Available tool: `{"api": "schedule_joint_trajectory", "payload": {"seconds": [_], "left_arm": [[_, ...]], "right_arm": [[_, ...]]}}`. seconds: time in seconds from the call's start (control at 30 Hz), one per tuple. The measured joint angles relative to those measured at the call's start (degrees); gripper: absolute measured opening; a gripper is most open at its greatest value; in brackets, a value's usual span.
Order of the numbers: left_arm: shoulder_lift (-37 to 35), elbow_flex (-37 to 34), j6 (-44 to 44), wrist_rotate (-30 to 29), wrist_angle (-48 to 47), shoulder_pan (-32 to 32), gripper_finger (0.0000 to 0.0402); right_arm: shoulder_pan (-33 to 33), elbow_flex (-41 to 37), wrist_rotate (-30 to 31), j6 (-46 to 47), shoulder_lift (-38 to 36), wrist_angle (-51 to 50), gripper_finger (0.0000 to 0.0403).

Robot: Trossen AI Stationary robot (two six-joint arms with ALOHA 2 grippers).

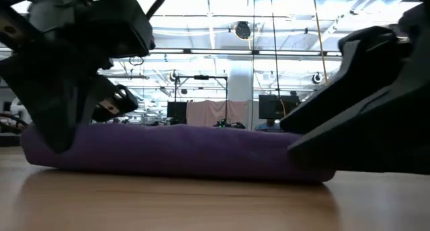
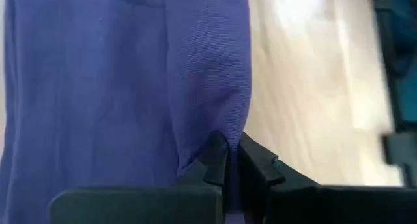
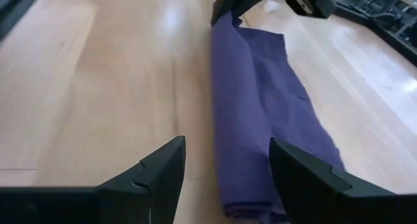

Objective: Roll towel
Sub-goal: Roll the purple towel

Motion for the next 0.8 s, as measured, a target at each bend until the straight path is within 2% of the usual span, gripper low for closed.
{"api": "schedule_joint_trajectory", "payload": {"seconds": [0.23,0.33,0.47,0.63,0.8], "left_arm": [[0.0,0.0,6.6,11.4,0.9,5.0,0.0022],[0.0,0.0,8.7,13.9,0.5,6.6,0.0022],[0.0,0.0,10.4,14.2,-1.0,8.0,0.0022],[0.0,-1.9,11.3,14.1,-0.4,8.5,0.0022],[0.0,-3.1,7.1,8.9,0.4,7.6,0.0033]], "right_arm": [[-2.5,0.0,-0.7,2.0,0.0,-2.1,0.0212],[-3.9,0.0,-5.1,4.4,0.0,-2.9,0.0208],[-5.8,0.1,-12.1,9.5,-0.2,-2.8,0.0181],[-7.0,0.3,-16.1,13.2,-0.4,-2.6,0.0115],[-7.6,0.3,-18.7,15.1,-0.4,-2.5,0.0053]]}}
